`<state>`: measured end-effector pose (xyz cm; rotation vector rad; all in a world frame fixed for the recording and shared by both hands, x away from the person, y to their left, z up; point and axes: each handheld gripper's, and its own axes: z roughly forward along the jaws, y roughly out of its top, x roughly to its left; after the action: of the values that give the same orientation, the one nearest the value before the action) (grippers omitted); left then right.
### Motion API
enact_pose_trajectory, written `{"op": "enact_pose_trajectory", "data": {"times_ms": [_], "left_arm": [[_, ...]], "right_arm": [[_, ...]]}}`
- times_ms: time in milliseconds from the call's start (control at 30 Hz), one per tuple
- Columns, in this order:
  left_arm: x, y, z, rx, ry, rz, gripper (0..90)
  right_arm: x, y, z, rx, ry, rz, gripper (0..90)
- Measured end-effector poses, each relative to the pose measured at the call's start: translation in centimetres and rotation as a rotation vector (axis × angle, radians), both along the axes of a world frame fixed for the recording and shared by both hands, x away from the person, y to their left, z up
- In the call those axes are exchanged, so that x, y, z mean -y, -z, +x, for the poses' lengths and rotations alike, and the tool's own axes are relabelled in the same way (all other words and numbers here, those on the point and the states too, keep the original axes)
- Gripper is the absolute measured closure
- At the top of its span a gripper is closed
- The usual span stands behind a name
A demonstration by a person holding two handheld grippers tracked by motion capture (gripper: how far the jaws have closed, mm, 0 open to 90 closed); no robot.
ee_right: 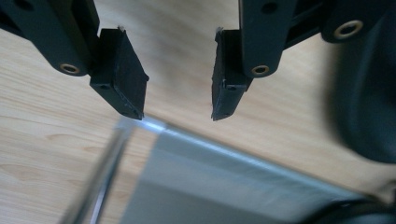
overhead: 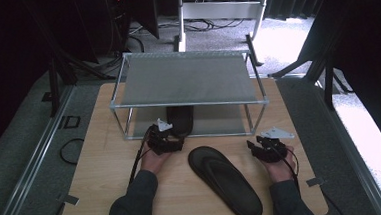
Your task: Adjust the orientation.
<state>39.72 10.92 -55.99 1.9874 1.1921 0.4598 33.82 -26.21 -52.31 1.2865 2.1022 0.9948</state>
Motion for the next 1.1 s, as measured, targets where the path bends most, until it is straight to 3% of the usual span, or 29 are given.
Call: {"op": "enact_pose_trajectory", "data": {"times_ms": [367,533,767,867,1100], "left_arm": [[-1.3,-0.8,-0.7,0.033,-0.025,-0.012,18.8],[-2.5,-1.1,-0.7,0.032,-0.043,-0.007,18.8],[-3.7,-0.6,-0.7,0.02,-0.076,-0.009,18.8],[-4.0,-0.4,-0.6,0.01,-0.085,-0.006,19.0],[-4.1,-0.1,-0.6,0.013,-0.096,-0.005,20.6]], "right_arm": [[-1.2,-1.0,-2.7,-0.005,-0.091,0.064,53.3],[-1.7,-1.3,-3.8,-0.032,-0.139,0.128,52.9],[-3.0,-1.3,-5.1,-0.036,-0.202,0.123,52.0],[-3.3,-1.2,-5.7,-0.043,-0.239,0.145,51.4],[-4.2,-0.6,-6.4,-0.06,-0.291,0.121,49.8]]}}
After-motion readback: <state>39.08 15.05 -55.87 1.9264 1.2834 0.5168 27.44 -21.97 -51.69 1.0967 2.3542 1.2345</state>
